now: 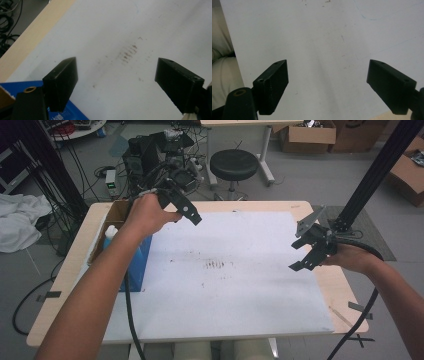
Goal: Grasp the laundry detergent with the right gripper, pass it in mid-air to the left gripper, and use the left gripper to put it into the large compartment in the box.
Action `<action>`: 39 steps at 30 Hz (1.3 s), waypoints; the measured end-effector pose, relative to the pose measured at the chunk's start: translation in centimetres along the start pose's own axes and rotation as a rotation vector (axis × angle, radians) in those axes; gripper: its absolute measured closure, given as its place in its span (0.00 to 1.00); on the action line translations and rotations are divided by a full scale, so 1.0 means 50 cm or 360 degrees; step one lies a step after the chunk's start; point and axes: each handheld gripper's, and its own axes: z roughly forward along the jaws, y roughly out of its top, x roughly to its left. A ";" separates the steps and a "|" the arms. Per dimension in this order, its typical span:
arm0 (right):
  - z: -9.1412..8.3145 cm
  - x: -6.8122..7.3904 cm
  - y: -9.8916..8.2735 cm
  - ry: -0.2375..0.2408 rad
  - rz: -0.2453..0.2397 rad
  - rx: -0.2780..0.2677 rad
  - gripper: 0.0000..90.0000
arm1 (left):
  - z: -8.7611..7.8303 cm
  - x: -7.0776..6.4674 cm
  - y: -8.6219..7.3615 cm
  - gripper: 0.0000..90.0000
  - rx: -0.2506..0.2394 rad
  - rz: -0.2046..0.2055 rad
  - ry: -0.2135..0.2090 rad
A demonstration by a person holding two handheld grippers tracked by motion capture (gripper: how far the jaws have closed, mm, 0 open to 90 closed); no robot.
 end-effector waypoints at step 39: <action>0.014 -0.005 0.013 0.0022 0.0000 0.0007 0.19 | 0.112 -0.073 0.039 0.21 0.0100 0.0419 -0.0111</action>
